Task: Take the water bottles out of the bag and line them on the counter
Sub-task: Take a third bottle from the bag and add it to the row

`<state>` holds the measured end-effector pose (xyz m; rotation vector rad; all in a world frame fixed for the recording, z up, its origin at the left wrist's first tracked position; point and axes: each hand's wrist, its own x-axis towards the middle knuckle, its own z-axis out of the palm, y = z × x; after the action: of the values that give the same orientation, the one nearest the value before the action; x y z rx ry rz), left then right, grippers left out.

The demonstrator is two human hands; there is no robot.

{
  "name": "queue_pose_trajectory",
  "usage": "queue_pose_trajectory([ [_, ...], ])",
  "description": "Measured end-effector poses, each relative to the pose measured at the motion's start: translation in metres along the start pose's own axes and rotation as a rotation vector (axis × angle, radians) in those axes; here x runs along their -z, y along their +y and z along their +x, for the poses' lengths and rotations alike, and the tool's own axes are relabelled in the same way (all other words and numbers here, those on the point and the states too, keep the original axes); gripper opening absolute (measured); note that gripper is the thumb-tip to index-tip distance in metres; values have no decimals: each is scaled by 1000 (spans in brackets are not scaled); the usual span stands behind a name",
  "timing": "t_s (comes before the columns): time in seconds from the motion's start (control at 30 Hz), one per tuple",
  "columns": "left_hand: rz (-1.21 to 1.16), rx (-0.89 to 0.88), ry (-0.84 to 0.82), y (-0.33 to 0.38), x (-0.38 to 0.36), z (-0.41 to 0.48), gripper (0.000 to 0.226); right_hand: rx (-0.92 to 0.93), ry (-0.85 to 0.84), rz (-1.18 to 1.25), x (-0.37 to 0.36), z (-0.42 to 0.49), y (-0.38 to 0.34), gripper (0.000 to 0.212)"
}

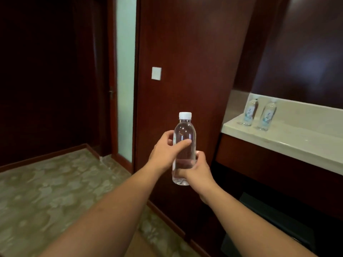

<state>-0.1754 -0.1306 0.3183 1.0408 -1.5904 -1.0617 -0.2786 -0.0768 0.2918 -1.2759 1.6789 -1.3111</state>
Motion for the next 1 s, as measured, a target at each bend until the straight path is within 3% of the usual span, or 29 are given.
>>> queue_pose_trajectory([
  [0.13, -145, 24, -174, 15, -5, 17, 73, -6, 143, 107, 24, 2, -19, 63],
  [0.23, -228, -43, -278, 29, -24, 19, 36, 6, 176, 201, 42, 1, -26, 54],
  [0.3, -259, -104, -282, 39, -44, 19, 26, 10, 188, 216, 60, 0, -26, 48],
  [0.43, -278, -165, -283, 52, -89, 27, 37, 8, 163, 150, 111, 2, -22, 48],
  [0.7, -351, -178, -426, 83, -195, 37, 49, -39, 301, 38, 215, 20, -3, 55],
  [0.83, -357, -159, -407, 101, -254, 47, 63, -16, 364, -24, 269, 33, 5, 51],
  [1.0, -301, -131, -397, 107, -313, 52, 56, -13, 426, -173, 311, 58, 22, 34],
])
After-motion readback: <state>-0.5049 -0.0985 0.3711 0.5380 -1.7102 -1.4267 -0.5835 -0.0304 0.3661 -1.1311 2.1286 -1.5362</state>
